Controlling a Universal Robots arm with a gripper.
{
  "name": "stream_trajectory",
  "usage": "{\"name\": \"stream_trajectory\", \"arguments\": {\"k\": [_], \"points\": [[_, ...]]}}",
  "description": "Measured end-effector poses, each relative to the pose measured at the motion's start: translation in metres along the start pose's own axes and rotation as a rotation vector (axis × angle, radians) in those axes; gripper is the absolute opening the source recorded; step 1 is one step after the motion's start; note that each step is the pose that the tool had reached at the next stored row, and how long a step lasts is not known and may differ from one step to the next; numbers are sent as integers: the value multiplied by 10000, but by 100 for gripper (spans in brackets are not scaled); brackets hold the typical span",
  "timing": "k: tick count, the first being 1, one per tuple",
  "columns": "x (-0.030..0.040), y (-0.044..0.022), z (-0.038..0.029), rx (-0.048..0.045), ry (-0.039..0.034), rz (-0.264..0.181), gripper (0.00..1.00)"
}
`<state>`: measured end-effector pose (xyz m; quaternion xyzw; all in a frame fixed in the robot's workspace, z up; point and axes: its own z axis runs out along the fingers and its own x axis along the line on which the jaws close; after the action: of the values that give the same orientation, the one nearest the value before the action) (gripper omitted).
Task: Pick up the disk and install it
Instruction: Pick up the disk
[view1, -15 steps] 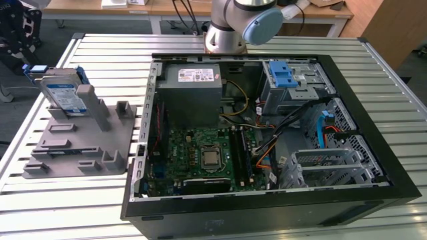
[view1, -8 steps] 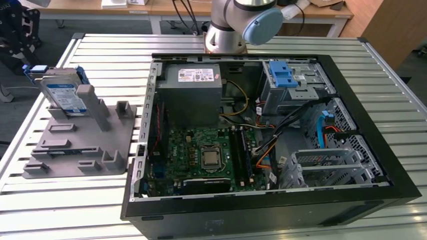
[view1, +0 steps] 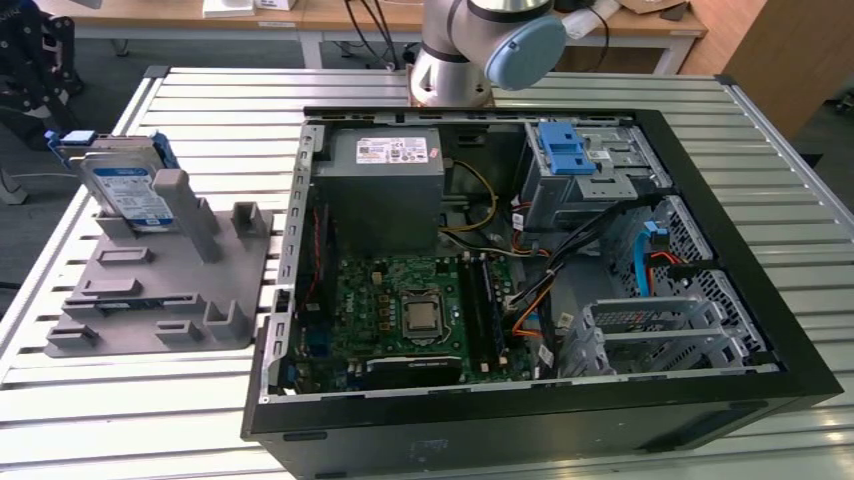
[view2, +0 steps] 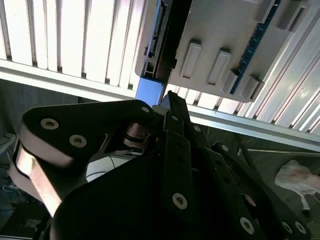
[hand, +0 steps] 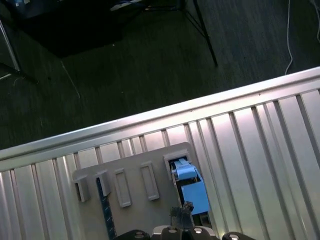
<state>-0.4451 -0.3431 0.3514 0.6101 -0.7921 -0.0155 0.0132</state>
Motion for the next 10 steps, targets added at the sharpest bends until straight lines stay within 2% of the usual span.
{"name": "stream_trajectory", "arguments": {"k": [2, 3, 6, 8, 9, 10], "points": [[0, 1, 1, 4, -5, -189, 11], [0, 3, 2, 15, -38, -199, 11], [8, 30, 9, 78, -239, -209, 11], [12, 46, 16, 61, -392, -217, 11], [12, 46, 22, 52, -431, -265, 11], [11, 46, 25, 47, -431, -419, 12]]}}
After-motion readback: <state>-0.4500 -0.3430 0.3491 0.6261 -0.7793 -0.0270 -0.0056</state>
